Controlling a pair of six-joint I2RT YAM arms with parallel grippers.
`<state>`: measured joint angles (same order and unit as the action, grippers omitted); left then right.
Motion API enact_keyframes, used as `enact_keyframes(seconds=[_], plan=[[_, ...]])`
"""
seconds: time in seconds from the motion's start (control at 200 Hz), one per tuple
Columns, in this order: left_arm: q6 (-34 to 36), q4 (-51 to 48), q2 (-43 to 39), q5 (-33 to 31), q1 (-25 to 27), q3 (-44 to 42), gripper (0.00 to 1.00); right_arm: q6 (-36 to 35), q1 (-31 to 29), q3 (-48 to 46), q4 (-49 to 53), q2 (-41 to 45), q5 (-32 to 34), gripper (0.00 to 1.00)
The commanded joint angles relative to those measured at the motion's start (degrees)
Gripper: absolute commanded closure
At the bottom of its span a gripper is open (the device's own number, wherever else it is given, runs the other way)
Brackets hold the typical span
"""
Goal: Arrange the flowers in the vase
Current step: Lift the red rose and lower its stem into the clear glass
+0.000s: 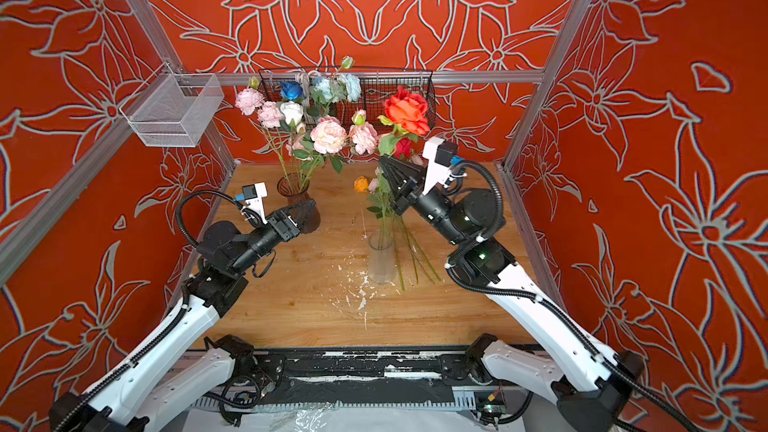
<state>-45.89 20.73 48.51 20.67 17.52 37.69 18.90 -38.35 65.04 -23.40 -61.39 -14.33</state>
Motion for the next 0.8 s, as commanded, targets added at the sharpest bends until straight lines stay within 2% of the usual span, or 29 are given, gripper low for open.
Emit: enact_keyframes(seconds=[0.0,0.235,0.435,0.535,0.631,0.661,0.796], plan=[[0.2,2.7,0.0,0.6,-0.6,0.1,0.02,-4.6,-1.4,2.1,-1.9,-1.7,0.9,1.0],[0.0,2.9,-0.6,0.6,-1.2,-0.1,0.02,-6.0,-1.9,-5.5,-6.2,-3.4,3.9,1.0],[-1.2,3.0,-0.2,0.5,-1.7,-0.3,0.02,-4.2,-2.1,-11.2,-7.8,-3.7,4.7,1.0],[-1.8,3.0,0.0,0.5,-2.0,-0.4,0.02,-5.8,-3.9,-13.1,-6.6,-3.2,9.8,1.0],[-2.0,3.1,0.2,0.5,-2.0,-0.4,0.02,-7.2,-5.3,-13.4,-3.5,-2.8,13.5,0.75],[-2.0,3.1,0.3,0.4,-2.1,-0.4,0.02,-7.9,-5.8,-13.7,-3.2,-2.4,14.8,0.7],[-2.2,3.0,0.9,0.6,-2.1,-0.4,0.02,-8.9,-6.7,-15.0,-2.8,-0.2,18.5,0.63]])
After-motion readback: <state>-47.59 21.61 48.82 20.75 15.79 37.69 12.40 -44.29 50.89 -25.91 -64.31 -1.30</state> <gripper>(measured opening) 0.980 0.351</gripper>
